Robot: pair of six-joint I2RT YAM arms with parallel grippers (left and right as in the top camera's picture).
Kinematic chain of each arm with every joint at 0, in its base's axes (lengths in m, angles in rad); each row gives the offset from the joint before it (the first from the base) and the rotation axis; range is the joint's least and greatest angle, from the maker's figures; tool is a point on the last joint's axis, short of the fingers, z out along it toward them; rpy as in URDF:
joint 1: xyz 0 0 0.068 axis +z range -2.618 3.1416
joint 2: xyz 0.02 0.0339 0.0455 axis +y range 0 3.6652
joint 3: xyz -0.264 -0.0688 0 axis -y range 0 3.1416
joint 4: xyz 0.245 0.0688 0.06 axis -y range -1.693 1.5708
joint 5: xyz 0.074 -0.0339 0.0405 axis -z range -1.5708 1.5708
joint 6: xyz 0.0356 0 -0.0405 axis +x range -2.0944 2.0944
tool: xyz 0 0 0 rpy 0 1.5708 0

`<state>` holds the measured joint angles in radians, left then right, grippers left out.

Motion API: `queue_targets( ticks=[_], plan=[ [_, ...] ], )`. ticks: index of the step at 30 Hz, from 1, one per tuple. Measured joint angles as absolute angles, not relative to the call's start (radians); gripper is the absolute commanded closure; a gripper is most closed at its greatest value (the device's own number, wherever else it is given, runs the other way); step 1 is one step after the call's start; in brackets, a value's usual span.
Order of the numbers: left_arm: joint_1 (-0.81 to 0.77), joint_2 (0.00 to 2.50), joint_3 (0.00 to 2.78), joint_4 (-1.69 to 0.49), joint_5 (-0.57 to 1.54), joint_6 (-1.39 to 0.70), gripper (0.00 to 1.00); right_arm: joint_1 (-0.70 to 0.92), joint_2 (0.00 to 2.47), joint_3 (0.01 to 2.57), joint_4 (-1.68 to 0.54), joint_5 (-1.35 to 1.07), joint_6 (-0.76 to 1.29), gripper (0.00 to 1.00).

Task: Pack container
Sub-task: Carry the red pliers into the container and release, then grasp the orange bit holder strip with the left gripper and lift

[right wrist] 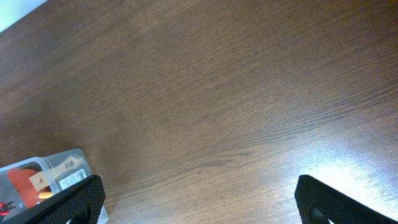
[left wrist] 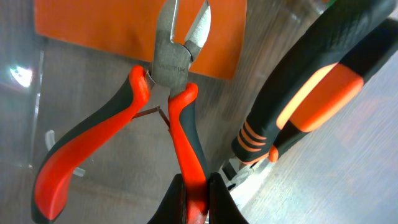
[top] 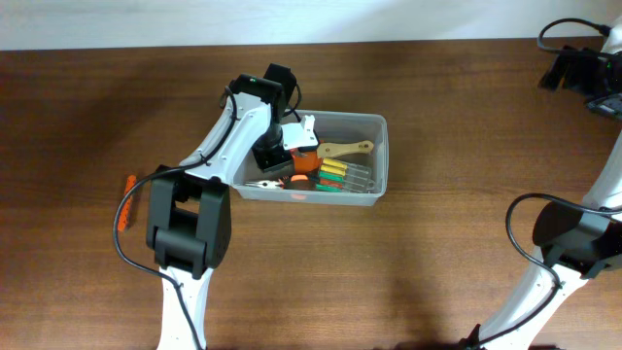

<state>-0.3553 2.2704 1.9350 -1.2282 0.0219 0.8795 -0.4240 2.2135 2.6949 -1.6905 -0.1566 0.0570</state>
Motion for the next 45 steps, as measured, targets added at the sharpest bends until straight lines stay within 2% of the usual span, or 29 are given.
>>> queue_targets(
  ticks=[1, 2, 3, 4, 16, 23, 30, 34, 45],
  plan=[
    [-0.355, 2.270, 1.935, -1.234, 0.017, 0.875, 0.69, -0.424, 2.214, 2.695, -1.691, -0.157, 0.057, 0.02],
    [-0.355, 2.270, 1.941, -1.252, 0.010, 0.860, 0.35, -0.424, 2.214, 2.695, -1.691, -0.157, 0.057, 0.02],
    [-0.355, 2.270, 1.946, -1.268, 0.006, 0.851, 0.13, -0.424, 2.214, 2.695, -1.691, -0.157, 0.057, 0.02],
    [-0.354, 2.270, 1.959, -1.295, 0.001, 0.837, 0.01, -0.424, 2.214, 2.695, -1.691, -0.157, 0.056, 0.01],
    [-0.253, 2.204, 2.229, -1.602, 0.021, 0.668, 0.01, -0.424, 2.214, 2.695, -1.691, -0.157, 0.058, 0.01],
    [-0.033, 2.149, 2.241, -1.683, 0.043, 0.509, 0.01, -0.424, 2.214, 2.695, -1.691, -0.157, 0.057, 0.01],
    [0.263, 2.149, 2.159, -1.579, 0.139, 0.458, 0.00, -0.424, 2.214, 2.695, -1.691, -0.157, 0.057, 0.02],
    [0.377, 2.149, 2.046, -1.480, 0.154, 0.472, 0.05, -0.424, 2.214, 2.695, -1.691, -0.157, 0.057, 0.02],
    [0.432, 2.150, 1.645, -1.131, 0.076, 0.482, 0.07, -0.424, 2.214, 2.695, -1.691, -0.157, 0.058, 0.02]
  ],
)
